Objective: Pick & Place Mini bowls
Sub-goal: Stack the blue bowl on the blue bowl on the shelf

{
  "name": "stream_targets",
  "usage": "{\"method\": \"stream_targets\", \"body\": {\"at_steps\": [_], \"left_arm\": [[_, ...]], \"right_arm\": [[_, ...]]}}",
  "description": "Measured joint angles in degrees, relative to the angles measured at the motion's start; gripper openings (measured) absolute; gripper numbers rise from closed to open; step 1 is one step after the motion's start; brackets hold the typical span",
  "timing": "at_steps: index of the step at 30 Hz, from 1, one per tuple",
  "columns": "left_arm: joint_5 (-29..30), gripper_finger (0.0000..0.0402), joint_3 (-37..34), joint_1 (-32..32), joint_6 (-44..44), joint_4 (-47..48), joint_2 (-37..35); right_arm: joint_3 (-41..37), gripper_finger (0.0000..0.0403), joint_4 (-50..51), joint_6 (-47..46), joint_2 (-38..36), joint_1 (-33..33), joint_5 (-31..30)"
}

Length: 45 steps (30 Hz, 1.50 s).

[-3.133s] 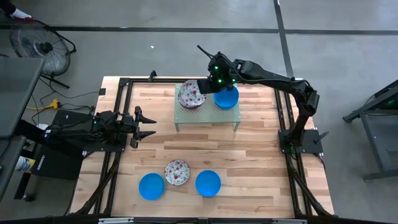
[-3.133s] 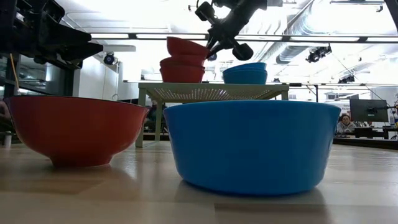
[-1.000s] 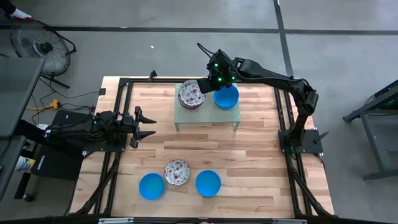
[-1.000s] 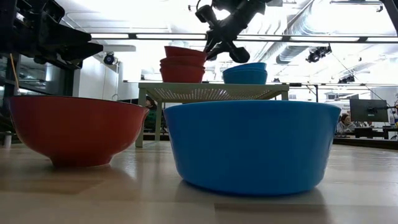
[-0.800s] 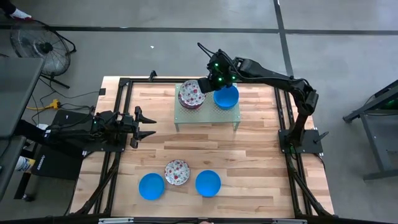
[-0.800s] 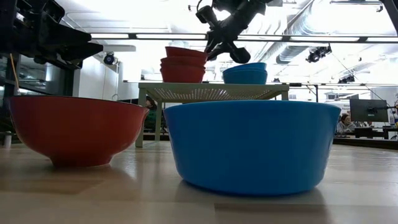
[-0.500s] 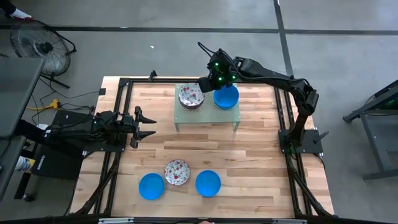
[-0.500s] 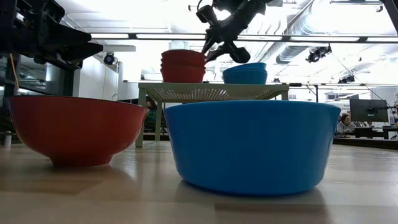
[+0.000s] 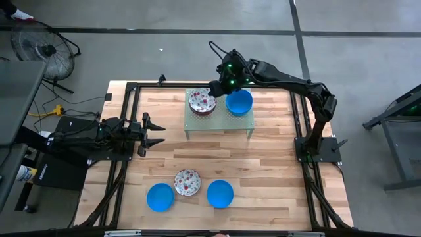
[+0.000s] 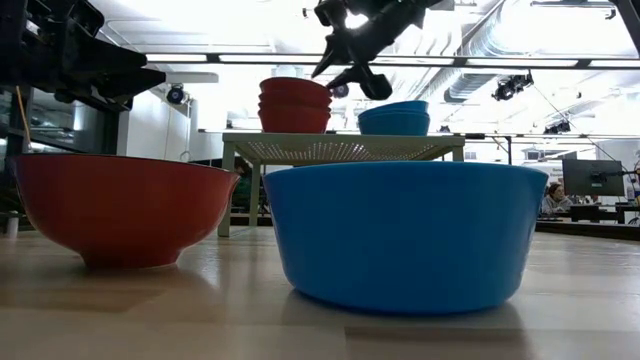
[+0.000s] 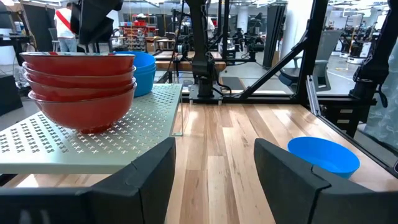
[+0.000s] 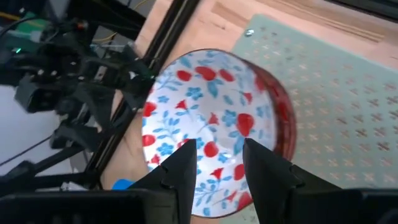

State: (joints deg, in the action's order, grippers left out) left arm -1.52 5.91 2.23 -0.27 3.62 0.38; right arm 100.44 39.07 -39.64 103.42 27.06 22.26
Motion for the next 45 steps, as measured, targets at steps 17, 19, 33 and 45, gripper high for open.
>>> {"method": "stream_targets", "body": {"at_steps": [17,19,33,45], "left_arm": [[0.0,0.0213,0.0,-0.01,0.01,0.0,-0.02],[0.0,0.0213,0.0,0.0,0.01,0.0,-0.02],[0.0,0.0213,0.0,0.01,0.01,0.0,-0.01],[0.0,0.0213,0.0,0.0,0.0,0.0,0.0]], "right_arm": [[0.0,0.0119,-0.48,17.32,-3.56,0.48,0.93],[0.0,0.0119,-0.35,19.65,-4.28,0.41,1.19],[0.0,0.0119,11.32,34.23,-9.53,-2.67,-0.03],[0.0,0.0119,27.55,44.49,-12.9,-8.7,-6.35]]}}
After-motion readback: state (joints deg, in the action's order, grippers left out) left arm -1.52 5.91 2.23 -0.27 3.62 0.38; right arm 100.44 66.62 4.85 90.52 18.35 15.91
